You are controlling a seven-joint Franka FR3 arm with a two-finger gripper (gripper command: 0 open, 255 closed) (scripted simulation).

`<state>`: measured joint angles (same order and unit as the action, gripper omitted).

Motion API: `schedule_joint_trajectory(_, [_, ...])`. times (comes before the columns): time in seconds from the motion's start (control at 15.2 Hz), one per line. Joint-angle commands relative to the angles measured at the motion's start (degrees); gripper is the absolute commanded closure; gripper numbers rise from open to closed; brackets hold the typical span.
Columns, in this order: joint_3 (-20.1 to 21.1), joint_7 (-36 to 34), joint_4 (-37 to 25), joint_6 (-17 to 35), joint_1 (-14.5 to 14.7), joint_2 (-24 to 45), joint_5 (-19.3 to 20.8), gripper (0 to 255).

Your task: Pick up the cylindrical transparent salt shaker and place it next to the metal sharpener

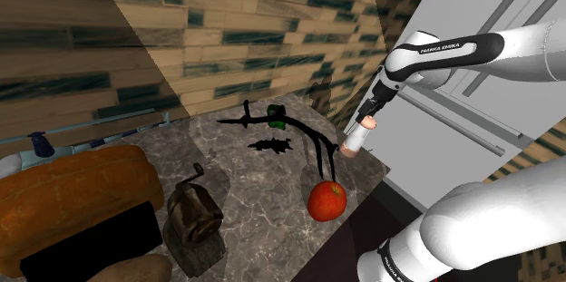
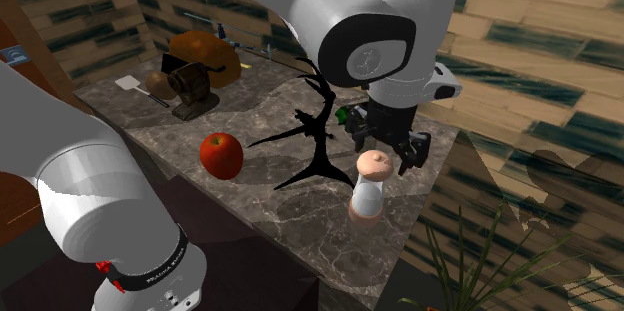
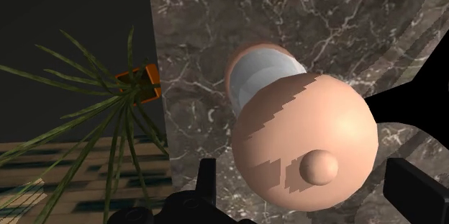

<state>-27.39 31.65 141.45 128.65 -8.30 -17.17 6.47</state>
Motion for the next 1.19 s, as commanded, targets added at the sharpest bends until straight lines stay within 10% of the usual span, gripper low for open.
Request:
schedule_joint_trajectory(0.0, [0.0, 0.0, 0.0, 0.1, 0.0, 0.0, 0.0, 0])
schedule_joint_trajectory(0.2, [0.0, 0.0, 0.0, 0.0, 0.0, 0.0, 0.0, 0])
schedule_joint_trajectory(0.26, [0.0, 0.0, 0.0, 0.0, 0.0, 0.0, 0.0, 255])
schedule_joint_trajectory(1.12, [0.6, -0.5, -1.8, -3.4, -0.2, -1.6, 0.4, 255])
